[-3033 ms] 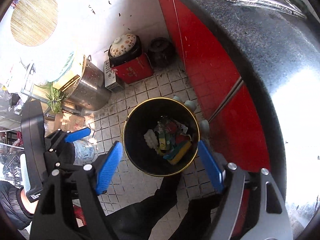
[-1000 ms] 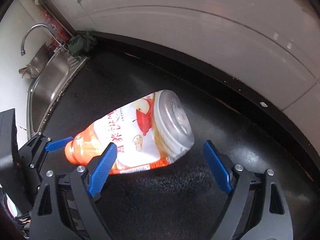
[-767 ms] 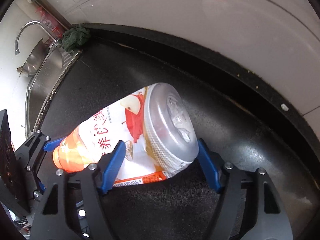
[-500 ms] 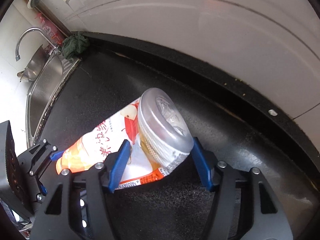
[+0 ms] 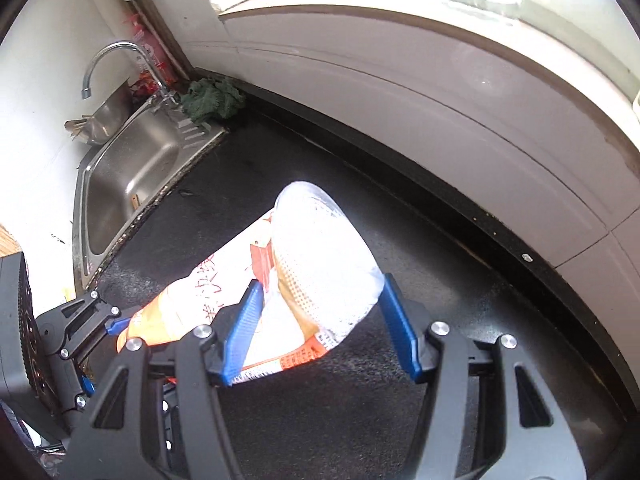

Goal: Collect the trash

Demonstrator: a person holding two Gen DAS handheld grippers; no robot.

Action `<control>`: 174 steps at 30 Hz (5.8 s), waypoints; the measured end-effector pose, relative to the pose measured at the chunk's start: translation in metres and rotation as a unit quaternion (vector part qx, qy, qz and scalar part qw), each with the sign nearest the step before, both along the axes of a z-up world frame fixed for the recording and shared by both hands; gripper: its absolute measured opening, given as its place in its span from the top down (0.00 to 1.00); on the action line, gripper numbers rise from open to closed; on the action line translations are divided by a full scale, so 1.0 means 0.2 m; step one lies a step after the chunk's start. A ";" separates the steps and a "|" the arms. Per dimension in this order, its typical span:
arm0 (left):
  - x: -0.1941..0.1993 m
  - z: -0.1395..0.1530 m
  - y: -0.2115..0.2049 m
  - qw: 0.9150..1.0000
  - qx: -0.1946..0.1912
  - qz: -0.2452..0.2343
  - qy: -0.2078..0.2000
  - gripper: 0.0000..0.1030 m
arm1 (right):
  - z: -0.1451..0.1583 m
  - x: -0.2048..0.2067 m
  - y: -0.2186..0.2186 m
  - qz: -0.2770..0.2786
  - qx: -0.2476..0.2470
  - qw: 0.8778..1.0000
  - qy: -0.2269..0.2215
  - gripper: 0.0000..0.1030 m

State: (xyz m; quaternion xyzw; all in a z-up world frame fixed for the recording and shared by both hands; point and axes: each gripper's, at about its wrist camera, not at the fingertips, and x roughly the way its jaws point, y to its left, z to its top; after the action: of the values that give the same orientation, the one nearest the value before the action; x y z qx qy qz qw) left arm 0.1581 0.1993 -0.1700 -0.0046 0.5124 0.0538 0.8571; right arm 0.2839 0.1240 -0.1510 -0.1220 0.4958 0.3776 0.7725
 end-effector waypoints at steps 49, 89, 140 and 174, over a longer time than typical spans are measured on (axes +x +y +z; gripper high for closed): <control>-2.43 -0.60 0.41 0.956 -0.020 0.271 0.112 0.06 | -0.49 -2.36 1.10 0.347 -0.094 0.933 0.017 0.29; -0.72 0.47 -0.40 0.997 -0.080 0.015 0.002 0.06 | 0.56 -1.30 -1.15 -0.276 -0.035 0.954 -0.108 0.12; -0.51 0.53 -0.78 0.998 -0.033 -0.045 0.020 0.06 | 0.53 -1.23 -1.63 -0.375 -0.032 0.923 -0.079 0.10; -0.50 0.53 -0.80 0.999 -0.009 -0.051 0.008 0.06 | 0.51 -1.22 -1.65 -0.387 -0.038 0.918 -0.078 0.10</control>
State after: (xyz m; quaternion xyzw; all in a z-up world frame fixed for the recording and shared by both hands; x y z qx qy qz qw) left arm 0.0588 0.0397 -0.0644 0.0139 0.5196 0.0054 0.8543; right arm 0.0397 -0.2057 -0.0493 0.0206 0.4565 0.0195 0.8893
